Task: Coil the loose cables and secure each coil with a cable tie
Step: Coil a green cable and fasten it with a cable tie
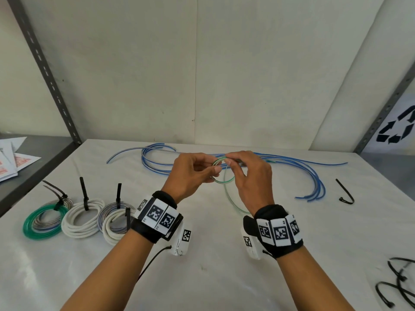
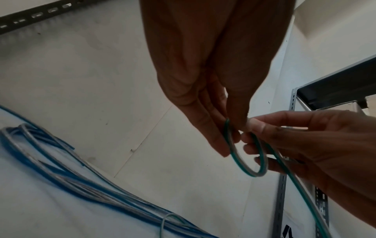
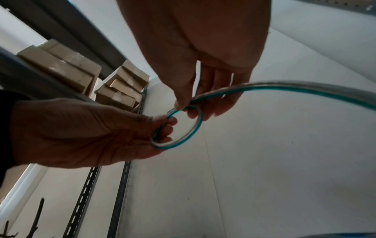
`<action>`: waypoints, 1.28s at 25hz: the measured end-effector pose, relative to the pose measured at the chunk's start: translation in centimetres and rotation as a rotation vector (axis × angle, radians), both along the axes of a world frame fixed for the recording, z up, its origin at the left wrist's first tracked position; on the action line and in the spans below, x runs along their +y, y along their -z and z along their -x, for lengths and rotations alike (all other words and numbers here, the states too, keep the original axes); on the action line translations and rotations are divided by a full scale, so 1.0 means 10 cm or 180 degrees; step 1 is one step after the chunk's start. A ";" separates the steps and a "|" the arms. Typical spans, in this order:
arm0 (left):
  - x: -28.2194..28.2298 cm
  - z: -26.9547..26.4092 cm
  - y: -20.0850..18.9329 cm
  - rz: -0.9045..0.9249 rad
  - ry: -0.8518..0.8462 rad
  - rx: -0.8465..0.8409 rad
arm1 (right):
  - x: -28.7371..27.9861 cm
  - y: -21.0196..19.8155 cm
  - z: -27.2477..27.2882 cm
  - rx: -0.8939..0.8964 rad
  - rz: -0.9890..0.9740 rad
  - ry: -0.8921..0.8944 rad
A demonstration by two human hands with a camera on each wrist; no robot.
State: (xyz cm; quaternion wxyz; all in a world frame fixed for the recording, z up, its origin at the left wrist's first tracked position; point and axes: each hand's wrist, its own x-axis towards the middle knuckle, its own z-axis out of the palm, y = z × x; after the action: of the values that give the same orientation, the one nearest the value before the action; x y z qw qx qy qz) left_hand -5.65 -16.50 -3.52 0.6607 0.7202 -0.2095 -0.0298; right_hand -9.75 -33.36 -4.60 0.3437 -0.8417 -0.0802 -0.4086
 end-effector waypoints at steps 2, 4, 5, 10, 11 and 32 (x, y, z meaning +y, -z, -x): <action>0.01 0.01 -0.01 -0.0147 0.0039 -0.0138 | 0.00 0.00 0.00 0.0145 -0.0188 -0.0337; 0.04 0.00 -0.02 -0.0360 0.0012 -0.0458 | -0.01 -0.01 0.02 0.0252 -0.0222 -0.0521; 0.05 0.00 -0.01 -0.0484 -0.0015 -0.0607 | -0.02 -0.01 0.02 0.0300 -0.0241 -0.0586; 0.08 -0.01 -0.02 -0.0540 0.0041 -0.0494 | -0.06 -0.02 0.04 0.0573 -0.0593 -0.0683; 0.08 -0.01 -0.02 -0.0502 0.0043 -0.0498 | -0.07 -0.03 0.04 0.0589 -0.0674 -0.0635; -0.03 0.05 -0.10 0.1464 -0.0202 0.0498 | 0.15 -0.04 0.06 0.0433 -0.2159 -0.0904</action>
State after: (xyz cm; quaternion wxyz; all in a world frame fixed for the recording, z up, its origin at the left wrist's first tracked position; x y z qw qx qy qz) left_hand -6.12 -16.81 -2.49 0.8221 0.5525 -0.1363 -0.0163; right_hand -10.37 -31.84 -4.17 0.6608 -0.6857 -0.0333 -0.3033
